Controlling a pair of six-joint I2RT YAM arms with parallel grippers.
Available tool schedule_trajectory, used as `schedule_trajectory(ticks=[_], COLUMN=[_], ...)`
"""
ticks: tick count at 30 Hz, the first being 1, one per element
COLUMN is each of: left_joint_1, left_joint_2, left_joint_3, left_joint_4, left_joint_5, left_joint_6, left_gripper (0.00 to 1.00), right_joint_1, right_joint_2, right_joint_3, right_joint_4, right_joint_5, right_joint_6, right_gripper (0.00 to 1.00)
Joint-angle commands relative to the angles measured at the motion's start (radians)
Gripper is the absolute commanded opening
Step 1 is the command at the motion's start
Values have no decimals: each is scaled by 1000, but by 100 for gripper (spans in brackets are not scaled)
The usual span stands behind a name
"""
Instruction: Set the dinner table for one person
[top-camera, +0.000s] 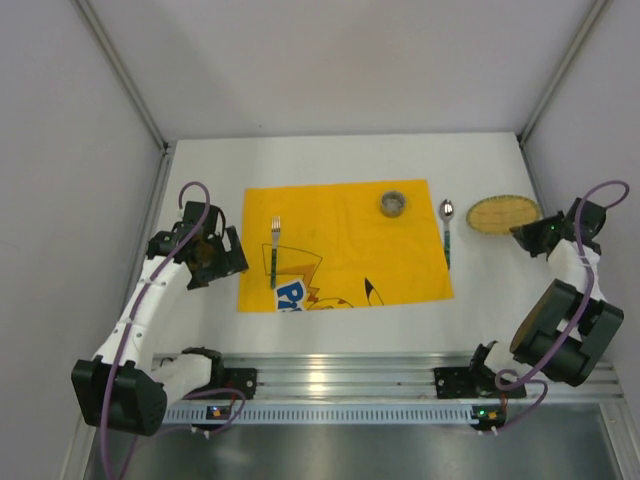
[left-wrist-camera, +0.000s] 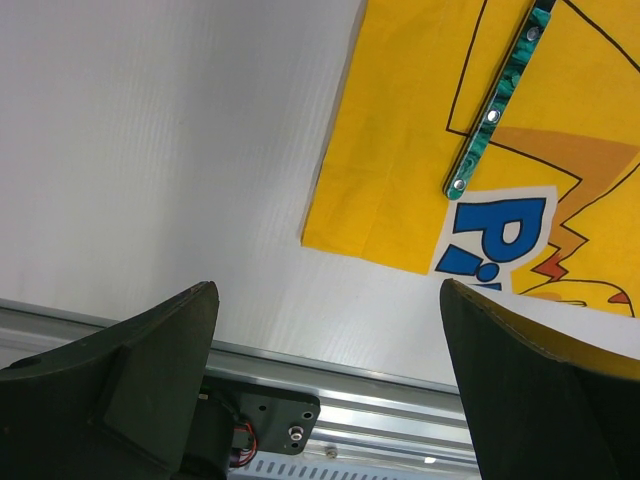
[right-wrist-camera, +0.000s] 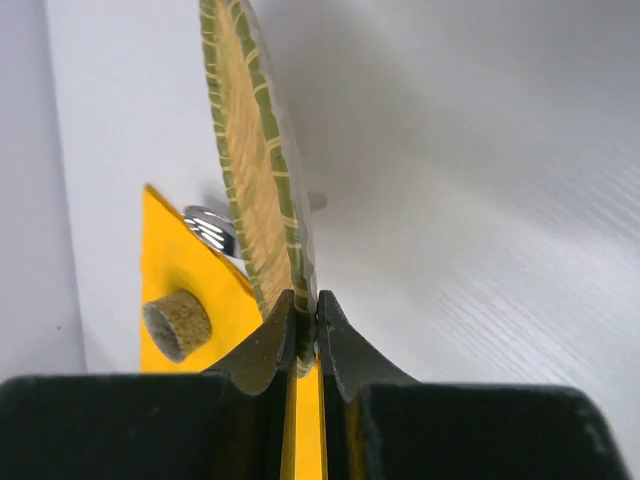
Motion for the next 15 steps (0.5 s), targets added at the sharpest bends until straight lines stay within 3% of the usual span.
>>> schedule_trajectory(ticks=[1, 9, 15], left_joint_1=[-8, -9, -11], left_joint_2=[-15, -19, -24], left_joint_3=[-4, -3, -3], left_joint_4=[23, 23, 21], left_joint_5=[-5, -10, -13], left_joint_6=[-2, -7, -10], left_gripper=[97, 97, 97], right_joint_1=[6, 147, 463], right_joint_2=[-38, 8, -10], right_joint_3=[128, 466, 537], right_joint_4=[-85, -261, -309], right_joint_5=[2, -43, -110], right_joint_6=[54, 43, 38], right_gripper=[0, 0, 0])
